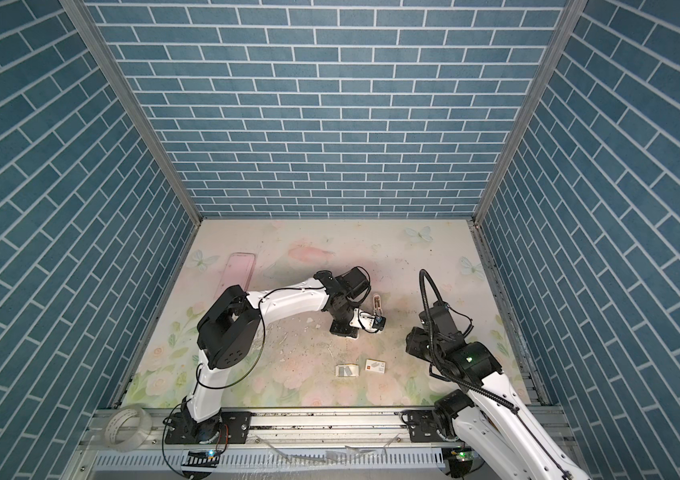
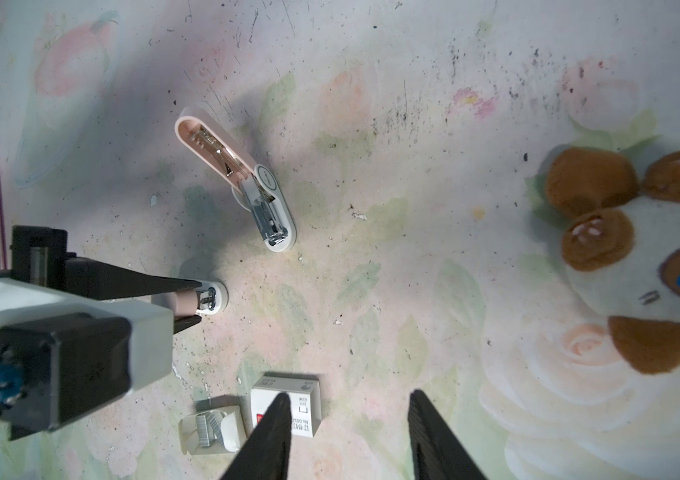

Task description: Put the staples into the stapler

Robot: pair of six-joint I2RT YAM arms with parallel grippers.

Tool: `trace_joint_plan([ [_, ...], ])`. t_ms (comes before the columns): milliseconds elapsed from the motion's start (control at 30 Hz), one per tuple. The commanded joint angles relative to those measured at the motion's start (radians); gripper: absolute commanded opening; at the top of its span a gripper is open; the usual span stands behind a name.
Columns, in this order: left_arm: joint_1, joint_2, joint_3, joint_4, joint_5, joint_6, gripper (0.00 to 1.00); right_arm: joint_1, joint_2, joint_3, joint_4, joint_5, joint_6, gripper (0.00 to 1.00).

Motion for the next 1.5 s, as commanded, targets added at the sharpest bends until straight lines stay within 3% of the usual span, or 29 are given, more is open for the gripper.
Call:
trace_joint_plan([
  [0,-0.004,-0.06,-0.027,-0.035,-0.001,-0.008,0.05,-0.004,0.018,0.005,0.028,-0.04,-0.013,0.47],
  [100,0.0,-0.113,-0.048,-0.052,0.008,-0.02,0.02,-0.004,0.041,0.018,0.069,-0.103,-0.039,0.46],
  [333,0.008,-0.256,-0.071,-0.099,0.042,-0.074,0.0,-0.004,0.162,0.072,0.176,-0.382,-0.097,0.41],
  [667,0.033,-0.451,-0.123,-0.15,0.06,-0.168,0.0,0.018,0.258,0.122,0.358,-0.642,-0.066,0.37],
  [1200,0.067,-0.571,-0.196,-0.148,0.097,-0.229,0.0,0.161,0.517,0.21,0.548,-0.69,-0.022,0.35],
  [1467,0.068,-0.578,-0.205,-0.13,0.103,-0.229,0.0,0.181,0.54,0.21,0.565,-0.686,-0.01,0.32],
])
